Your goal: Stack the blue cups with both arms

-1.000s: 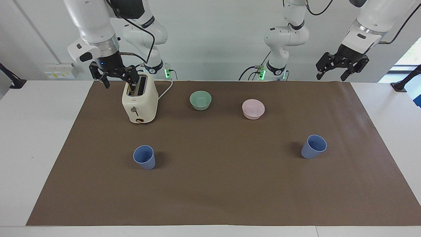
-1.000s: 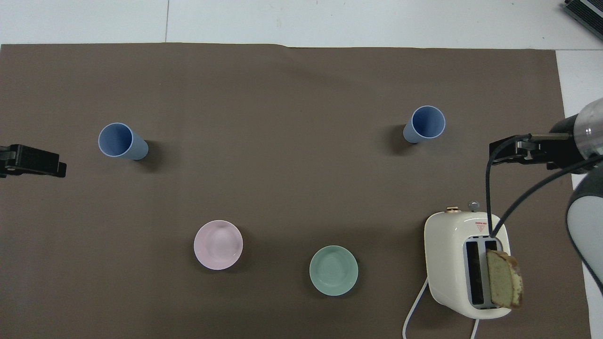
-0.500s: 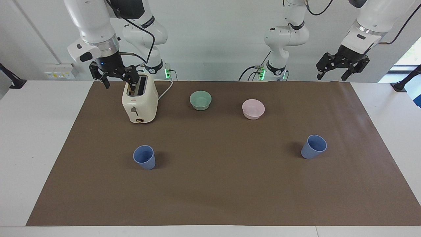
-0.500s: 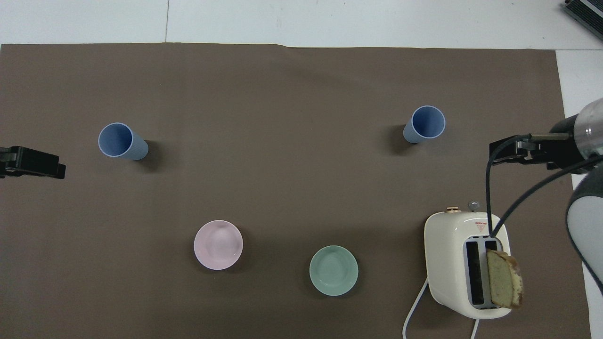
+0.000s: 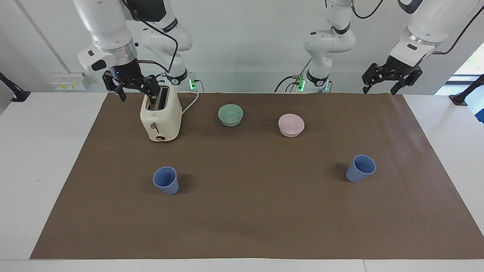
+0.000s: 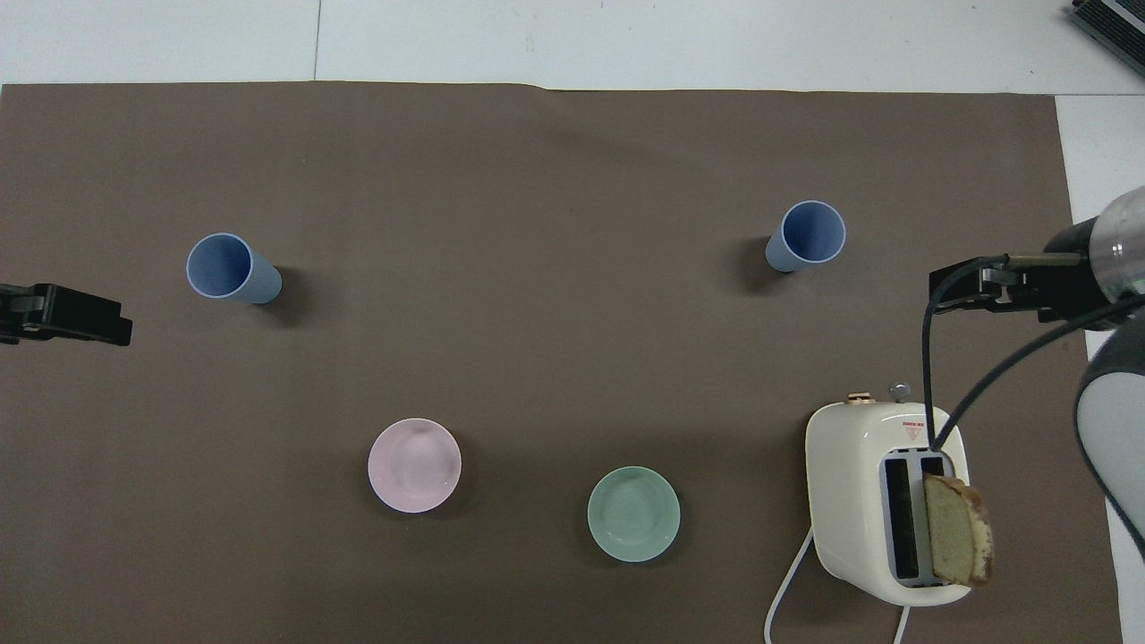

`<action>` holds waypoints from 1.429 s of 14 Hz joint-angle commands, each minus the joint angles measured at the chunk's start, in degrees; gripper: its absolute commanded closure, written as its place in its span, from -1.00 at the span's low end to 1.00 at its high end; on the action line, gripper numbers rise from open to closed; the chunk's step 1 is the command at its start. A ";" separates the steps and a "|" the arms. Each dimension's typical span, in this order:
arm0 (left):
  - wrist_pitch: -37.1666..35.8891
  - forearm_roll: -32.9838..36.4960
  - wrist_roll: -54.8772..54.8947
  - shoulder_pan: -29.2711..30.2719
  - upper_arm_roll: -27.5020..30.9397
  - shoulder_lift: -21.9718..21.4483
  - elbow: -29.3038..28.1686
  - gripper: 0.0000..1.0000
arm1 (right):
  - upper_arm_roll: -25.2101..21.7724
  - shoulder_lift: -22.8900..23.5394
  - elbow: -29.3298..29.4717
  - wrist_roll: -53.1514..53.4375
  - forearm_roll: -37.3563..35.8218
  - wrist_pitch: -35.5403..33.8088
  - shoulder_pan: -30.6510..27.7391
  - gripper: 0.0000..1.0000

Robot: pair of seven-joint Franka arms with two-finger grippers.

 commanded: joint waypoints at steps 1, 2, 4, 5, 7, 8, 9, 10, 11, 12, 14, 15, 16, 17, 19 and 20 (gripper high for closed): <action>1.16 1.17 0.75 -0.27 0.14 -1.83 -2.09 -1.00 | 0.32 -0.72 -0.64 -0.98 0.06 0.35 -0.62 -1.00; 2.55 1.17 0.66 0.08 0.14 -1.75 -2.18 -1.00 | 0.32 -0.72 -0.64 -0.98 0.06 0.35 -0.62 -1.00; 4.49 1.17 0.49 0.60 0.14 -0.96 -2.35 -1.00 | 0.32 -0.72 -0.64 -1.15 0.06 0.35 -0.62 -1.00; 5.98 1.08 0.31 0.78 0.41 -0.61 -2.70 -1.00 | 0.32 -0.81 -0.64 -1.16 0.06 0.26 -0.62 -1.00; 10.19 1.08 -0.21 2.53 0.50 0.71 -4.45 -1.00 | 0.32 -0.72 -0.64 -1.33 0.06 0.35 -0.71 -1.00; 12.56 1.08 -0.39 3.06 0.50 1.59 -5.33 -1.00 | 0.32 -0.72 -0.64 -1.24 0.06 0.44 -0.71 -1.00; 14.85 1.00 -0.39 4.20 0.50 2.90 -5.86 -1.00 | 0.32 -0.72 -0.64 -1.24 0.06 0.44 -0.71 -1.00; 17.13 0.91 -0.30 5.69 0.41 4.83 -5.95 -1.00 | 0.32 -0.72 -0.64 -1.16 0.06 0.44 -0.71 -1.00; 19.85 0.91 -0.22 6.49 0.41 6.76 -5.96 -1.00 | 0.32 -0.72 -0.64 -1.16 0.06 0.44 -0.71 -1.00; 21.79 0.82 -0.39 6.58 0.50 8.61 -6.04 -1.00 | 0.32 -0.72 -0.64 -1.07 0.06 0.44 -0.71 -1.00; 24.79 0.64 -1.87 7.28 0.41 12.21 -6.04 -1.00 | 0.32 -0.72 -0.55 -1.16 0.06 0.44 -0.62 -1.00; 26.80 0.56 -4.23 7.20 0.41 13.71 -6.39 -1.00 | 0.32 -0.72 -0.55 -1.24 -0.03 0.44 -0.62 -1.00; 28.82 0.55 -6.52 7.02 0.41 14.94 -6.92 -1.00 | 0.32 -0.72 -0.55 -1.16 0.06 0.44 -0.71 -1.00; 30.24 0.38 -7.24 6.76 0.32 15.74 -7.79 -1.00 | 0.32 -0.72 -0.64 -1.33 0.06 0.44 -0.80 -1.00; 32.70 -0.41 -7.42 6.93 0.32 16.45 -9.81 -1.00 | 0.23 -0.72 -0.64 -1.33 0.06 0.35 -0.80 -1.00; 34.02 -1.20 -7.60 7.02 0.32 17.58 -10.34 -1.00 | 0.23 -0.72 -0.64 -1.33 0.06 0.44 -0.80 -1.00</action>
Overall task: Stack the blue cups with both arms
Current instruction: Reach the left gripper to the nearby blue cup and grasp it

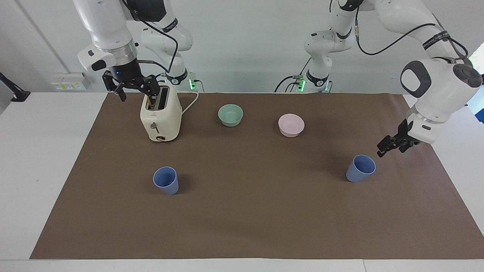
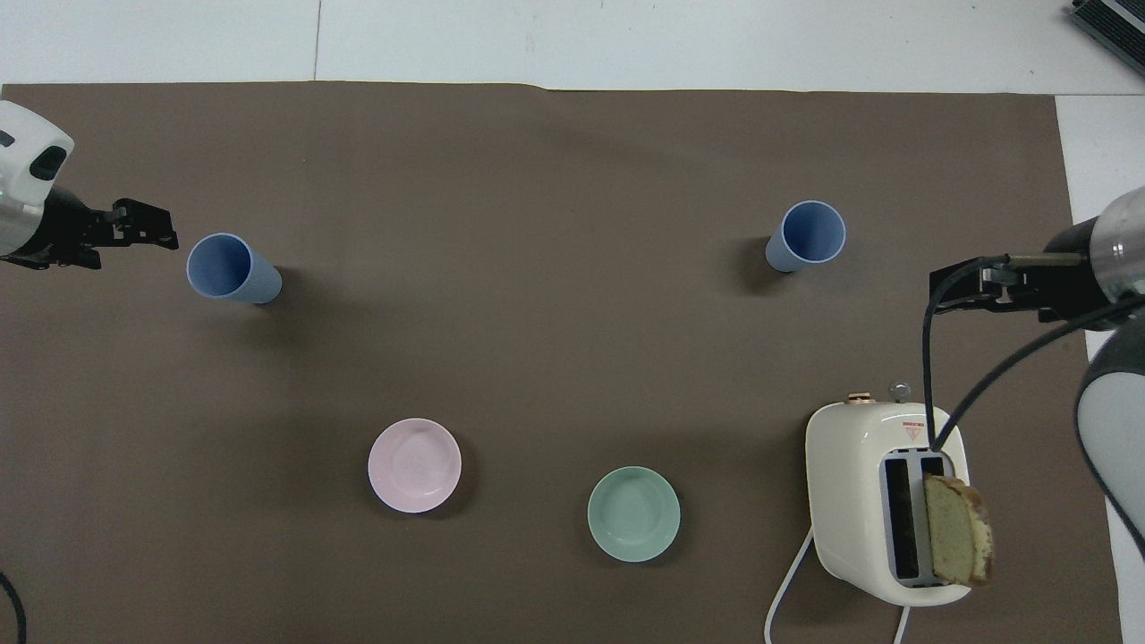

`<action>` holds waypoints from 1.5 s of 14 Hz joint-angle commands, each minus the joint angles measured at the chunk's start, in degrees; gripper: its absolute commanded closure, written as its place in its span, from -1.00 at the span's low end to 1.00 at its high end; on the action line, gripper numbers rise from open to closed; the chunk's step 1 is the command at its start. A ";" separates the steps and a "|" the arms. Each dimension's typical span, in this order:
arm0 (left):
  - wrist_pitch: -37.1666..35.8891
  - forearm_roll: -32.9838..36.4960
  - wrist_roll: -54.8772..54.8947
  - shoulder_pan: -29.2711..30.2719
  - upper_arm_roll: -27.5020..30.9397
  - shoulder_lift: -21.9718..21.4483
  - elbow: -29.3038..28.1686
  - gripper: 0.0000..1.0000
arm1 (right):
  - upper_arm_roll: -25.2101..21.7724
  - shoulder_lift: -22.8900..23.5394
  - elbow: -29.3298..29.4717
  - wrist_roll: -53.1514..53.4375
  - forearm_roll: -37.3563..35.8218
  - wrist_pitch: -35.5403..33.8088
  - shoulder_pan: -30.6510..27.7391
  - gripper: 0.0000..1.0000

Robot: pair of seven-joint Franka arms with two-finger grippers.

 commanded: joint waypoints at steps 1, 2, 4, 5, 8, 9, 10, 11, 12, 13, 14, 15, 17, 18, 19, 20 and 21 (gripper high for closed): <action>3.72 -1.26 -1.57 0.05 -0.19 0.50 -2.85 -1.00 | 0.17 -0.72 -0.64 -1.42 0.06 0.44 -0.89 -1.00; 4.24 -1.26 -3.49 -0.39 -0.19 0.59 -3.99 -1.00 | 0.17 -0.72 -0.73 -1.51 0.06 0.44 -0.97 -1.00; 7.75 -1.26 -4.03 -0.39 -0.19 0.51 -7.06 -1.00 | 0.17 -0.72 -0.73 -1.51 0.06 0.35 -0.89 -1.00; 8.72 -1.26 -3.95 -0.48 -0.19 0.59 -7.68 -1.00 | 0.17 -0.72 -0.73 -1.51 0.06 0.35 -0.89 -1.00; 9.43 -1.26 -4.12 -0.57 -0.19 1.64 -8.30 -1.00 | 0.17 -0.72 -0.73 -1.59 0.06 0.35 -0.89 -1.00; 9.69 -1.26 -4.29 -0.74 -0.28 1.91 -8.74 -1.00 | 0.17 -0.72 -0.73 -1.60 0.06 0.35 -0.89 -1.00; 10.31 -1.26 -4.30 -1.35 -0.19 1.91 -9.00 -1.00 | 0.17 -0.72 -0.73 -1.60 0.06 0.35 -0.89 -1.00; 10.57 -1.26 -4.21 -1.36 -0.19 1.91 -9.01 -0.82 | 0.17 -0.72 -0.73 -1.60 0.06 0.35 -0.89 -1.00; 10.66 -1.26 -3.95 -1.36 -0.19 1.91 -9.27 -0.55 | 0.17 -0.72 -0.73 -1.60 0.06 0.35 -0.89 -1.00; 10.75 -1.26 -3.86 -1.36 -0.28 1.91 -9.62 -0.35 | 0.17 -0.72 -0.64 -1.60 0.06 0.44 -0.89 -1.00; 11.19 -1.26 -3.86 -1.44 -0.28 2.09 -9.80 -0.19 | 0.17 -0.72 -0.64 -1.60 0.06 0.35 -0.89 -1.00; 12.06 -1.26 -3.86 -1.53 -0.28 2.52 -10.32 0.15 | 0.17 -0.72 -0.64 -1.60 0.06 0.35 -0.89 -1.00; 11.98 -1.26 -3.86 -1.45 -0.45 2.70 -9.71 1.00 | 0.17 -0.72 -0.64 -1.60 0.06 0.35 -0.89 -1.00; 11.90 -2.22 -3.86 -1.53 -0.37 2.88 -9.19 1.00 | 0.17 -0.72 -0.64 -1.60 0.06 0.35 -0.89 -1.00; 11.55 -2.84 -3.77 -1.45 -0.37 2.97 -8.66 1.00 | 0.17 -0.72 -0.64 -1.60 0.06 0.35 -0.89 -1.00; 11.28 -2.93 -3.86 -1.71 -0.37 3.31 -7.52 1.00 | 0.17 -0.72 -0.64 -1.60 0.06 0.35 -0.89 -1.00; 10.84 -2.85 -3.94 -1.80 -0.37 3.40 -6.47 1.00 | 0.17 -0.72 -0.64 -1.51 0.06 0.35 -0.89 -1.00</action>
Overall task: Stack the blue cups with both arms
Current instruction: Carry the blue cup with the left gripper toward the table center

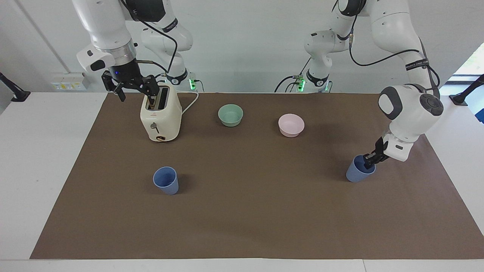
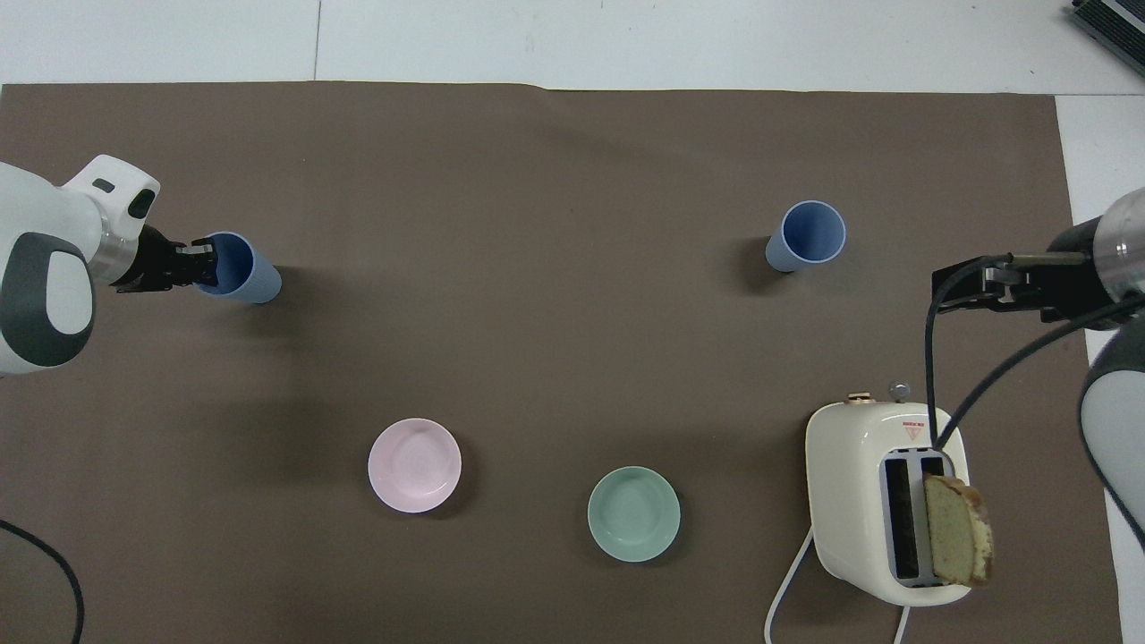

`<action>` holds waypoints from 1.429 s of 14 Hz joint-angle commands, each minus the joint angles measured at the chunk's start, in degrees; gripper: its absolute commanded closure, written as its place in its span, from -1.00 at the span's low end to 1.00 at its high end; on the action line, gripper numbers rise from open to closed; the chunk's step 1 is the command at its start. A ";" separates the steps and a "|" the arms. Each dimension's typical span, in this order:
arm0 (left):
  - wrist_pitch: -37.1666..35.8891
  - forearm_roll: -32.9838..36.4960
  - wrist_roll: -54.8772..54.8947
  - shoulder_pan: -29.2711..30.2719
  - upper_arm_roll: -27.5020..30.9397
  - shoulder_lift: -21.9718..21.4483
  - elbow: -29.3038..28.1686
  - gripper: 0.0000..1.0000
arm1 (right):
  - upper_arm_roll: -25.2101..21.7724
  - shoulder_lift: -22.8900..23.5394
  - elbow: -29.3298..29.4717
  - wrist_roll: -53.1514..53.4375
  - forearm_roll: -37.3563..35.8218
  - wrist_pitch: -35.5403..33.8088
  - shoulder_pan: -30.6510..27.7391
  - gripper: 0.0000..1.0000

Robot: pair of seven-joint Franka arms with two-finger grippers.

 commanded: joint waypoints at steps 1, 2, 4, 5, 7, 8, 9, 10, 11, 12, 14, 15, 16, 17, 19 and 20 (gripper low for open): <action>-0.74 -0.86 -0.58 -0.98 0.49 0.45 3.43 1.00 | 0.35 -0.72 -0.64 -1.59 0.06 0.26 -0.85 -1.00; -2.40 -0.95 -0.93 -1.50 0.49 0.45 5.36 1.00 | 0.35 -0.72 -0.64 -1.51 0.06 0.35 -0.85 -1.00; -5.48 -1.13 -2.94 -2.99 0.49 0.10 9.05 1.00 | 0.35 -0.72 -0.64 -1.51 0.06 0.26 -0.85 -1.00; -6.36 -1.04 -5.48 -4.57 0.49 0.10 10.46 1.00 | 0.35 -0.72 -0.64 -1.51 0.06 0.35 -0.85 -1.00; -7.42 -0.43 -11.18 -8.08 0.57 0.10 12.05 1.00 | 0.35 -0.72 -0.64 -1.51 0.06 0.35 -0.85 -1.00; -7.43 -0.34 -14.35 -9.84 0.57 0.18 12.67 1.00 | 0.35 -0.72 -0.64 -1.51 0.06 0.35 -0.85 -1.00; -7.43 -0.34 -17.51 -11.94 0.66 0.27 13.02 1.00 | 0.35 -0.72 -0.64 -1.51 0.06 0.35 -0.85 -1.00; -7.25 -0.25 -20.76 -14.31 0.66 0.19 13.03 1.00 | 0.35 -0.72 -0.64 -1.51 0.06 0.35 -0.85 -1.00; -6.90 0.10 -24.10 -16.60 0.66 0.19 13.03 1.00 | 0.35 -0.72 -0.64 -1.51 0.06 0.35 -0.85 -1.00; -6.46 1.58 -28.23 -19.23 0.66 0.10 13.03 1.00 | 0.35 -0.72 -0.64 -1.51 0.06 0.35 -0.85 -1.00; -6.02 3.00 -33.70 -23.54 0.57 0.10 13.03 1.00 | 0.35 -0.72 -0.64 -1.51 0.06 0.35 -0.85 -1.00; -5.93 3.00 -35.46 -25.31 0.57 0.27 13.03 1.00 | 0.35 -0.72 -0.64 -1.51 0.06 0.35 -0.85 -1.00; -5.58 3.00 -36.87 -27.06 0.57 0.36 12.68 1.00 | 0.35 -0.72 -0.73 -1.51 0.06 0.35 -0.85 -1.00; -5.23 3.96 -38.19 -29.08 0.57 0.54 12.24 1.00 | 0.35 -0.72 -0.73 -1.51 0.06 0.35 -0.85 -1.00; -2.96 6.16 -42.31 -31.47 0.57 1.67 11.97 1.00 | 0.35 -0.72 -0.73 -1.51 0.06 0.35 -0.85 -1.00; -2.25 7.21 -43.03 -32.61 0.57 2.20 11.62 1.00 | 0.35 -0.72 -0.73 -1.51 0.06 0.35 -0.85 -1.00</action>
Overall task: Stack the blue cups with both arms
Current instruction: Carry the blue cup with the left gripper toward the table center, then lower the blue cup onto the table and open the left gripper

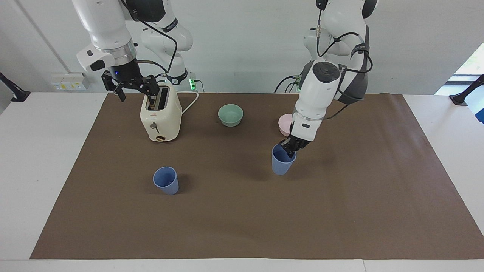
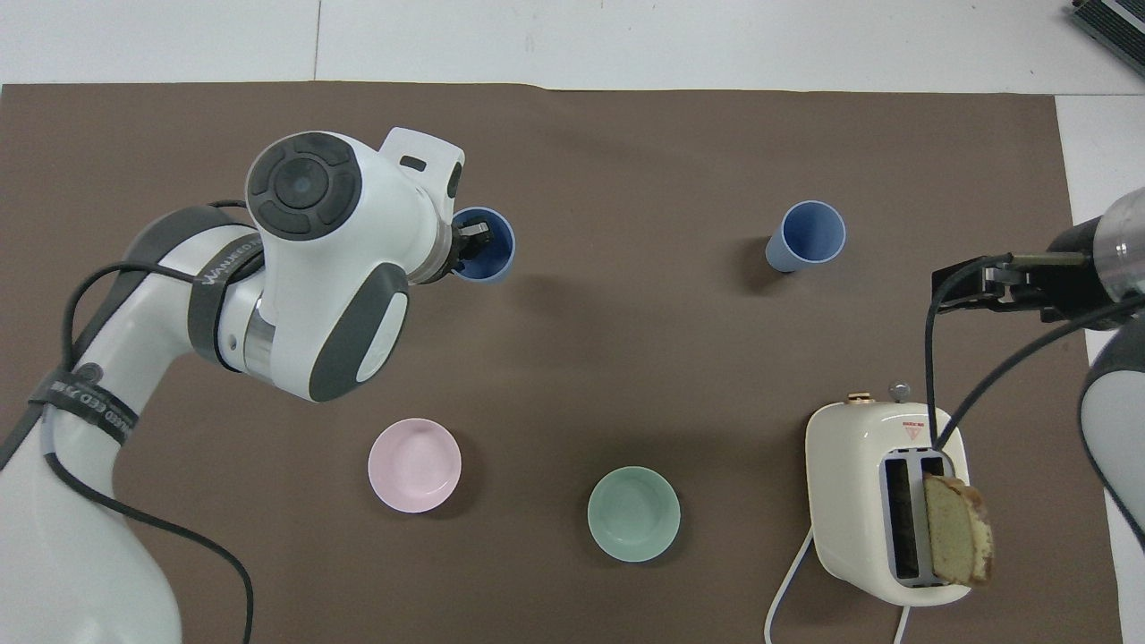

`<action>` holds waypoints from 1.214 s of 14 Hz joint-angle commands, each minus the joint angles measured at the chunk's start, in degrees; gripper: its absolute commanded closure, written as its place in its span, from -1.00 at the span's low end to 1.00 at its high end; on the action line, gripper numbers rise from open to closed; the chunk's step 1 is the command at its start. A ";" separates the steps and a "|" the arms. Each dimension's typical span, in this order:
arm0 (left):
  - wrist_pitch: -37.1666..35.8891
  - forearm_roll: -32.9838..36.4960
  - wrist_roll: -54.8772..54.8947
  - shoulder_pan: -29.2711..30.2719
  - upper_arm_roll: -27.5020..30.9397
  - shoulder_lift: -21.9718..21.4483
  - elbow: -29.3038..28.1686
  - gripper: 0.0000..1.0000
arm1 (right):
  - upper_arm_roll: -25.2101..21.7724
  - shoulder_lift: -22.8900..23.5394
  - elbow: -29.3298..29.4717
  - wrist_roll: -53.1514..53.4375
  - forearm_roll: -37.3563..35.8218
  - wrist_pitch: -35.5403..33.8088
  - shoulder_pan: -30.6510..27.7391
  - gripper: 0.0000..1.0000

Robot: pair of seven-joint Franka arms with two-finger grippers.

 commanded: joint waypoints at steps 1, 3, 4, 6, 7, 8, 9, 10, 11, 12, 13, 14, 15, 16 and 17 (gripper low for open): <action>2.31 3.50 -3.49 -3.02 0.99 1.64 -0.85 1.00 | 0.35 -0.72 -0.73 -1.51 0.06 0.35 -0.85 -1.00; 5.19 4.30 -4.37 -3.55 0.90 1.55 -3.39 1.00 | 0.35 -0.72 -0.73 -1.51 0.06 0.35 -0.85 -1.00; 6.69 4.30 -5.16 -3.90 0.90 1.64 -4.36 1.00 | 0.35 -0.72 -0.73 -1.51 0.06 0.44 -0.85 -1.00; 8.28 4.30 -7.45 -5.39 0.90 3.21 -4.54 1.00 | 0.35 -0.72 -0.73 -1.51 0.06 0.35 -0.85 -1.00; 8.55 4.30 -7.54 -5.40 0.90 3.39 -4.54 1.00 | 0.35 -0.72 -0.73 -1.51 0.06 0.35 -0.85 -1.00; 8.64 4.30 -7.62 -5.49 0.90 3.40 -4.80 1.00 | 0.35 -0.72 -0.73 -1.51 0.06 0.35 -0.85 -1.00; 8.64 4.39 -7.63 -5.75 0.90 3.57 -4.89 1.00 | 0.27 -0.72 -0.73 -1.51 0.06 0.35 -0.85 -1.00; 8.72 4.65 -7.63 -6.36 0.99 4.01 -5.16 1.00 | 0.26 -0.72 -0.73 -1.51 0.06 0.44 -0.94 -1.00; 9.16 4.74 -7.63 -6.28 0.99 4.27 -5.25 1.00 | 0.26 -0.72 -0.73 -1.51 0.06 0.35 -0.94 -1.00; 9.34 4.74 -7.63 -6.28 0.90 4.27 -5.25 1.00 | 0.26 -0.72 -0.73 -1.51 0.06 0.35 -0.85 -1.00; 9.43 4.74 -7.63 -6.36 0.90 4.27 -5.42 0.98 | 0.26 -0.72 -0.73 -1.42 0.06 0.35 -0.85 -1.00; 9.51 4.74 -7.71 -6.37 0.99 4.27 -5.86 0.77 | 0.26 -0.72 -0.73 -1.51 0.06 0.35 -0.85 -1.00; 9.86 4.74 -7.63 -6.37 0.99 4.27 -5.86 0.58 | 0.26 -0.72 -0.73 -1.42 0.06 0.35 -0.85 -1.00; 9.95 4.74 -7.63 -6.37 0.99 4.27 -5.95 0.41 | 0.26 -0.72 -0.73 -1.51 0.06 0.44 -0.85 -1.00; 9.78 4.74 -7.63 -6.37 0.99 4.27 -5.95 -0.04 | 0.26 -0.72 -0.73 -1.42 0.06 0.44 -0.85 -1.00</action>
